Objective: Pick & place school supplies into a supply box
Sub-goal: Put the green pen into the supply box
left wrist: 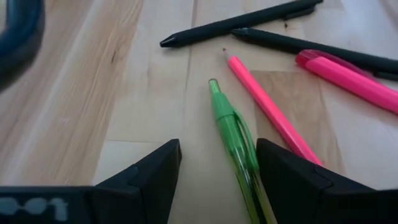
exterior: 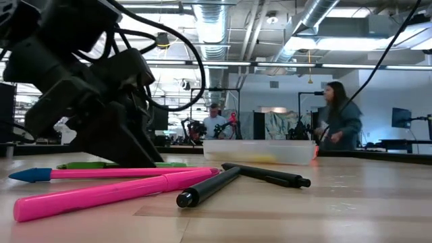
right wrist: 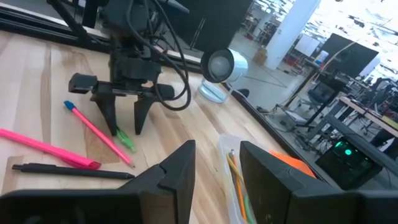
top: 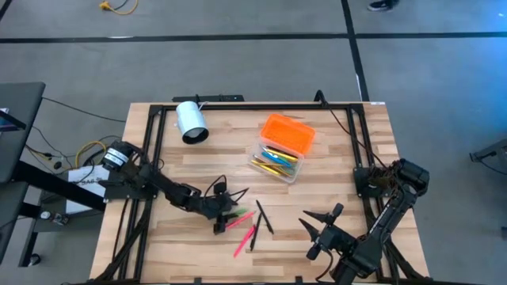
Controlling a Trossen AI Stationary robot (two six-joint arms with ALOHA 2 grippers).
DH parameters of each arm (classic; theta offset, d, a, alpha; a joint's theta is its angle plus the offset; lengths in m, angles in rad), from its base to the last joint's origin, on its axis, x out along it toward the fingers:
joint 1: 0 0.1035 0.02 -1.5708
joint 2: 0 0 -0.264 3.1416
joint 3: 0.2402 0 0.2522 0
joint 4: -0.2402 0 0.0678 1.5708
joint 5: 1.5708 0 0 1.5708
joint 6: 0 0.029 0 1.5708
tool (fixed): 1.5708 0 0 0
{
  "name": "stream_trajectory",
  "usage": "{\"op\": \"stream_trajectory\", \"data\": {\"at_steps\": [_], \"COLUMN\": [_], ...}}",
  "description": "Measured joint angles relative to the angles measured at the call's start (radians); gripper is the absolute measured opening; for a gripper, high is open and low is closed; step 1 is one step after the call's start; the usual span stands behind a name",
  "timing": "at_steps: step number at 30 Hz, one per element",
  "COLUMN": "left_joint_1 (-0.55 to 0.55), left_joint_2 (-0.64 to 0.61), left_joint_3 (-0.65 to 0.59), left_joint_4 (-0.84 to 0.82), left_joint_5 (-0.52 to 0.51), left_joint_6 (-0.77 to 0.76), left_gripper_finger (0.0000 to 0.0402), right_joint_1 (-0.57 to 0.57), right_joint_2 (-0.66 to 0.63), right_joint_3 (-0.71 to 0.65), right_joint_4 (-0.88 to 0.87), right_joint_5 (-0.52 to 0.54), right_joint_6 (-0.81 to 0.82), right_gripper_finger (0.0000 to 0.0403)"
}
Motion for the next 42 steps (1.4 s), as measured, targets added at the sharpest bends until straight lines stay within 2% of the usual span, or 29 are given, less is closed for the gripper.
{"op": "stream_trajectory", "data": {"at_steps": [9,21,24,33,42], "left_joint_1": [0.028,0.030,0.030,0.028,0.030], "left_joint_2": [-0.001,-0.001,-0.001,0.000,0.008], "left_joint_3": [0.001,0.000,0.002,0.020,0.157], "left_joint_4": [-0.034,-0.070,-0.100,-0.132,-0.265], "left_joint_5": [0.035,0.024,0.033,-0.003,-0.091], "left_joint_6": [-0.048,-0.018,-0.006,0.108,0.356], "left_gripper_finger": [0.0197,0.0052,0.0027,0.0039,0.0026], "right_joint_1": [0.000,0.000,0.000,0.000,0.000], "right_joint_2": [0.000,0.000,0.000,0.000,0.000], "right_joint_3": [0.000,0.000,0.000,0.000,0.000], "right_joint_4": [0.007,0.007,0.007,0.001,0.001], "right_joint_5": [-0.018,-0.019,-0.019,-0.019,-0.025], "right_joint_6": [0.000,0.000,-0.001,-0.008,-0.009], "right_gripper_finger": [0.0121,0.0121,0.0120,0.0120,0.0120]}}
